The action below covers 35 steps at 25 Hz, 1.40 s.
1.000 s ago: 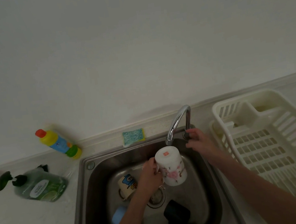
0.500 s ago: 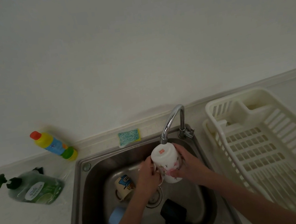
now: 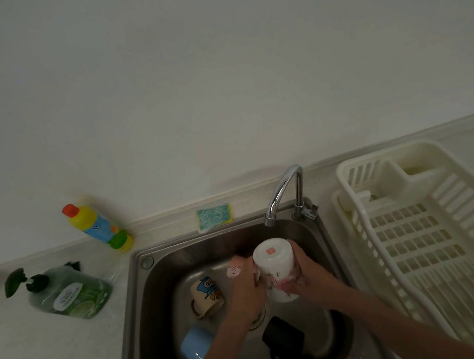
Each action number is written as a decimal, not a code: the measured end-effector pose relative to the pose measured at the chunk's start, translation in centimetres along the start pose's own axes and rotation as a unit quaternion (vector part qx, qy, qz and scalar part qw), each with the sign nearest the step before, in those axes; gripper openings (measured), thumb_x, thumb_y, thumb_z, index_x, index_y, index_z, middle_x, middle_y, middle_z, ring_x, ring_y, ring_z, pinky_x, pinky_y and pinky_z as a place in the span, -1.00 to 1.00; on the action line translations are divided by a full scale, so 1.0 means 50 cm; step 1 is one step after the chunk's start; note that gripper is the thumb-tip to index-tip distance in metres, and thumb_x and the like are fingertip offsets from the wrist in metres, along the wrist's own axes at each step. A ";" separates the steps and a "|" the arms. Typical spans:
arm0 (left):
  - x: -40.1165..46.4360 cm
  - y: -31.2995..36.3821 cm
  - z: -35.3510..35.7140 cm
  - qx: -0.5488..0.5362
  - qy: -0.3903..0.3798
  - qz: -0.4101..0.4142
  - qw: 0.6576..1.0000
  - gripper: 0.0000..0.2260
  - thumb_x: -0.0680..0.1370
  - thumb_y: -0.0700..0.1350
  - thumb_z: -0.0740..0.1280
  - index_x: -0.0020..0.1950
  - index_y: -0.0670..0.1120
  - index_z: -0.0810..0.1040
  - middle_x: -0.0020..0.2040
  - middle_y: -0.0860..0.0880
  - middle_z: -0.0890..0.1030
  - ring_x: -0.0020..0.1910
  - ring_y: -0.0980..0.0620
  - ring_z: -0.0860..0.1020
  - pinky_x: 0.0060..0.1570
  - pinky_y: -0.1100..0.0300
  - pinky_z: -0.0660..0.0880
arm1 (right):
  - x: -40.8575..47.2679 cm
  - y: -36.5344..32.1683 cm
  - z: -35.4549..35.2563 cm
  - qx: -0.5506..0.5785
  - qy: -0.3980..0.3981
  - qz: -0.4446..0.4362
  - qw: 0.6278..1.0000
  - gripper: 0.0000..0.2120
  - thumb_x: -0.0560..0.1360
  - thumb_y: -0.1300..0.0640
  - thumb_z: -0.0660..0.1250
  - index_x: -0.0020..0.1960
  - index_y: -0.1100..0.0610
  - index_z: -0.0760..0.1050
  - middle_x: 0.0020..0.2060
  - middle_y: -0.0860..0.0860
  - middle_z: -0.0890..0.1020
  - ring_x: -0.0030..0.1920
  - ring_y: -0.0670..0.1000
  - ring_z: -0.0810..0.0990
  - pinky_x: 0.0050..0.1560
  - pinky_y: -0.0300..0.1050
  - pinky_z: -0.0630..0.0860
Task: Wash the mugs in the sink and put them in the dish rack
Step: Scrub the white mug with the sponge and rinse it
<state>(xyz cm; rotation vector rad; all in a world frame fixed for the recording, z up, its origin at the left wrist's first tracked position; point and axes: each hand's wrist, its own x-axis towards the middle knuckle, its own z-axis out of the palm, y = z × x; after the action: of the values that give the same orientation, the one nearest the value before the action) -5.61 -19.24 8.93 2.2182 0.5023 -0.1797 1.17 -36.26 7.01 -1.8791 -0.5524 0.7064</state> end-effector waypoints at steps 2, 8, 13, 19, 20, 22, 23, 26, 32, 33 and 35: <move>0.001 -0.005 -0.001 -0.004 0.024 0.017 1.000 -0.62 0.58 -0.23 0.27 0.40 -0.02 0.38 0.26 0.00 0.48 0.20 0.13 0.46 0.07 0.43 0.36 | 0.002 -0.003 -0.003 0.002 0.016 -0.018 1.000 -0.11 0.43 0.06 0.53 0.56 -0.02 0.04 0.44 -0.14 0.35 0.43 -0.17 0.35 0.39 -0.22 0.38; -0.013 0.004 -0.002 0.010 -0.041 -0.020 0.999 -0.69 0.58 -0.20 0.27 0.24 0.10 0.34 0.17 0.00 0.55 0.09 0.06 0.55 0.04 0.07 0.62 | -0.011 0.020 0.013 0.006 0.003 0.024 1.000 -0.19 0.43 0.06 0.52 0.48 -0.14 0.08 0.36 -0.17 0.42 0.36 -0.14 0.44 0.30 -0.18 0.49; -0.048 0.027 -0.060 -0.038 -0.128 -0.014 0.991 -0.72 0.57 -0.20 0.27 0.24 0.07 0.50 -0.01 -0.02 0.69 -0.09 0.00 0.68 -0.04 0.06 0.65 | -0.032 -0.006 -0.034 0.056 -0.021 0.023 0.998 -0.22 0.38 0.13 0.57 0.43 -0.18 0.22 0.28 -0.20 0.52 0.27 -0.20 0.50 0.18 -0.29 0.53; -0.099 0.078 -0.107 -0.061 -0.104 0.048 0.992 -0.54 0.48 -0.17 0.49 0.29 0.16 0.46 0.05 0.04 0.66 0.00 0.23 0.63 -0.02 0.39 0.52 | -0.081 -0.069 -0.097 0.095 -0.073 -0.021 0.993 -0.25 0.38 0.14 0.58 0.45 -0.11 0.29 0.28 -0.11 0.56 0.30 -0.09 0.53 0.26 0.05 0.55; -0.102 0.087 -0.106 -0.068 -0.101 0.052 0.991 -0.52 0.43 -0.15 0.54 0.27 0.14 0.46 0.07 0.08 0.65 0.03 0.23 0.62 -0.02 0.38 0.53 | -0.091 -0.079 -0.102 0.097 -0.081 -0.032 0.991 -0.25 0.38 0.14 0.57 0.45 -0.10 0.29 0.29 -0.10 0.55 0.31 -0.07 0.53 0.27 0.06 0.54; -0.104 0.101 -0.103 -0.091 -0.116 0.064 0.987 -0.41 0.37 -0.14 0.59 0.31 0.08 0.44 0.15 0.16 0.62 0.15 0.20 0.59 0.08 0.26 0.56 | -0.108 -0.101 -0.116 0.091 -0.094 -0.058 0.990 -0.24 0.40 0.19 0.56 0.47 -0.07 0.28 0.31 -0.06 0.55 0.34 -0.03 0.51 0.30 0.07 0.51; -0.109 0.109 -0.103 -0.107 -0.131 0.072 0.983 -0.36 0.36 -0.15 0.60 0.36 0.06 0.41 0.22 0.17 0.59 0.23 0.17 0.56 0.15 0.17 0.56 | -0.116 -0.110 -0.124 0.088 -0.097 -0.066 0.989 -0.24 0.41 0.23 0.55 0.49 -0.04 0.27 0.32 -0.04 0.54 0.35 -0.01 0.50 0.31 0.08 0.49; -0.127 0.144 -0.112 -0.178 -0.174 0.096 0.964 -0.32 0.39 -0.26 0.56 0.41 -0.01 0.34 0.31 0.04 0.56 0.31 0.02 0.53 0.16 0.03 0.56 | -0.152 -0.141 -0.149 0.100 -0.096 -0.085 0.987 -0.24 0.43 0.27 0.53 0.51 0.01 0.25 0.35 0.03 0.51 0.38 0.07 0.47 0.33 0.11 0.46; -0.135 0.230 -0.094 -0.272 -0.195 0.128 0.933 -0.31 0.37 -0.37 0.54 0.37 0.02 0.33 0.25 -0.01 0.61 0.24 -0.08 0.58 0.18 -0.18 0.55 | -0.263 -0.191 -0.191 0.072 0.109 -0.050 0.990 -0.35 0.35 -0.06 0.57 0.36 -0.28 0.37 0.26 -0.15 0.53 0.27 -0.14 0.52 0.29 0.07 0.52; -0.134 0.245 -0.083 -0.278 -0.191 0.135 0.931 -0.31 0.35 -0.35 0.56 0.35 0.04 0.34 0.25 -0.01 0.61 0.23 -0.07 0.59 0.19 -0.20 0.54 | -0.281 -0.198 -0.196 0.051 0.128 -0.048 0.989 -0.38 0.39 -0.11 0.53 0.37 -0.30 0.35 0.27 -0.16 0.51 0.28 -0.14 0.49 0.29 0.07 0.51; -0.140 0.282 -0.053 -0.281 -0.183 0.152 0.930 -0.31 0.32 -0.31 0.59 0.30 0.10 0.37 0.23 0.06 0.62 0.20 0.00 0.61 0.15 -0.13 0.58 | -0.324 -0.208 -0.215 0.001 0.146 -0.037 0.989 -0.44 0.50 -0.07 0.43 0.40 -0.37 0.30 0.29 -0.14 0.47 0.28 -0.13 0.46 0.29 -0.01 0.48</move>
<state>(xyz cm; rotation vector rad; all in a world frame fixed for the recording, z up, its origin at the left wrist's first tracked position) -6.26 -27.33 22.67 1.6192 -0.0102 -0.2429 -3.81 -49.84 23.66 -1.9073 -0.4294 0.3730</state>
